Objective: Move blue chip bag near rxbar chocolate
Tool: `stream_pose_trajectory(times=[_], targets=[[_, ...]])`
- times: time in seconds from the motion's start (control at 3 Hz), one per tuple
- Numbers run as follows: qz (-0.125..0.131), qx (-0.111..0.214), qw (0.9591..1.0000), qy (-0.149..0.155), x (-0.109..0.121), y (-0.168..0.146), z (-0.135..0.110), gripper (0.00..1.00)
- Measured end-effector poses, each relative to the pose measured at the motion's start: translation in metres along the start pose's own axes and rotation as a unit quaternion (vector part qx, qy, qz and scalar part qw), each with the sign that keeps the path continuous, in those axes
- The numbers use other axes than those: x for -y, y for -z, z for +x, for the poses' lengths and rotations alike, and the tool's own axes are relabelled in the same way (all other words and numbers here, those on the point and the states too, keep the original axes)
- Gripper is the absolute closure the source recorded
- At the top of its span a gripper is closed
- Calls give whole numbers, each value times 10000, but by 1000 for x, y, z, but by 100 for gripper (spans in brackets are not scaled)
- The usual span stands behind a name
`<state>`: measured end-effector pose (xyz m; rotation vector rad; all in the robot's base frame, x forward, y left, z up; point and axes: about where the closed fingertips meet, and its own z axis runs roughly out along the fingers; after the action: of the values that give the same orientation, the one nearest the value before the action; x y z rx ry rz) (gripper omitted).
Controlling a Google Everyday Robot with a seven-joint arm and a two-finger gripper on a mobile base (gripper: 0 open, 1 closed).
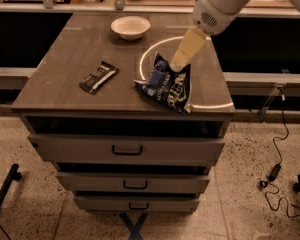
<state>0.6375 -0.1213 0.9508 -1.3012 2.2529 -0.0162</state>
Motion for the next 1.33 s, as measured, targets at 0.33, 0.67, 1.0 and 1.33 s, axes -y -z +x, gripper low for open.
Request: stream_pose_trajectory(times=[0.33,0.67,1.0,1.33], targets=[[-145,-360,9990,209,-39,-28,13,14],[-342,-737,9954,503,-68,-68,22,44],[-354,-763,9950,545,-70,-70,21,67],[-284,-441,9959,732,-66,-54,-4,91]])
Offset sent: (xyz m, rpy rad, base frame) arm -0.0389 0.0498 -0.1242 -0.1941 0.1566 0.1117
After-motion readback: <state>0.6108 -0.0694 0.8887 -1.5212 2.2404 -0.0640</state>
